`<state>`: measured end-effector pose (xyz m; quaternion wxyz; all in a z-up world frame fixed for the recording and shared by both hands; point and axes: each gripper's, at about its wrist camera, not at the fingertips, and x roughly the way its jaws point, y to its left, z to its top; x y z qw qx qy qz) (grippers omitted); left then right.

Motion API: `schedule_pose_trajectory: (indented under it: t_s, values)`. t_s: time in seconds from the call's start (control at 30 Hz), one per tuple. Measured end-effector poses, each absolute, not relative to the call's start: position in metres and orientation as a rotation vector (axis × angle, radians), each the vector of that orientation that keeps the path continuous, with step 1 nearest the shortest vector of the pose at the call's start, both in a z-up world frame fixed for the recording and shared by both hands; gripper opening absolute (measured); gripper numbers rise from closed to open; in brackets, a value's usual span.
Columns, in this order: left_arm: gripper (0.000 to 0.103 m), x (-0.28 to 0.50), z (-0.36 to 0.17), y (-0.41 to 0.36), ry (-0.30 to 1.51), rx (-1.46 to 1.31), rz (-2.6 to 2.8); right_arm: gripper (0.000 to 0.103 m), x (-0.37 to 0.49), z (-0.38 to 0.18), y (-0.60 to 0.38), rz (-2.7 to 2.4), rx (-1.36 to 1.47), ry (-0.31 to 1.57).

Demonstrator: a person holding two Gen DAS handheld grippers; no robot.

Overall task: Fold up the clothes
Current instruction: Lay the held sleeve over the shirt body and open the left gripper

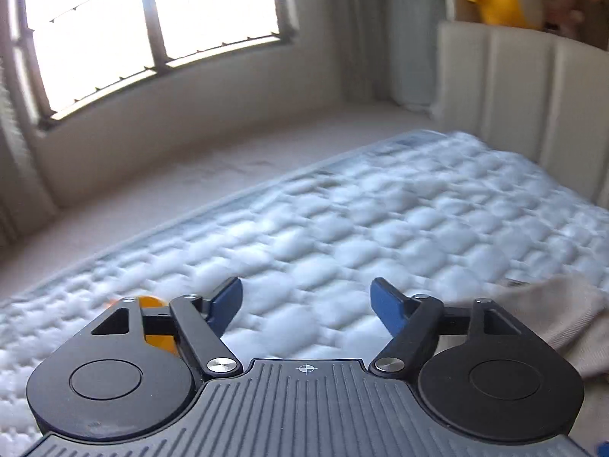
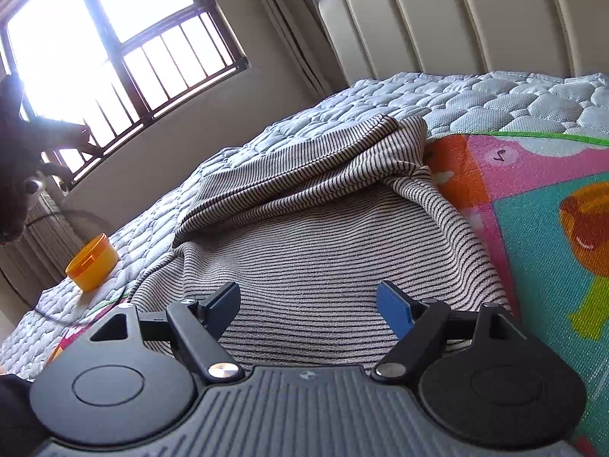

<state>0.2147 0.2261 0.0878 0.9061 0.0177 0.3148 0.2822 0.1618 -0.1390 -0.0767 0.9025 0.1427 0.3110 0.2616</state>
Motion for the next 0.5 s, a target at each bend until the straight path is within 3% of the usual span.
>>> schedule_pose_trajectory:
  t_s: [0.2,0.5]
  values:
    - [0.094,0.188,0.092,0.28,0.508,0.11,0.938,0.081,0.161,-0.076,-0.137,0.537,0.276,0.642]
    - [0.095,0.217,-0.011,0.218,0.693,-0.37,0.608,0.081,0.16,-0.071,-0.126,0.502,0.182,0.673]
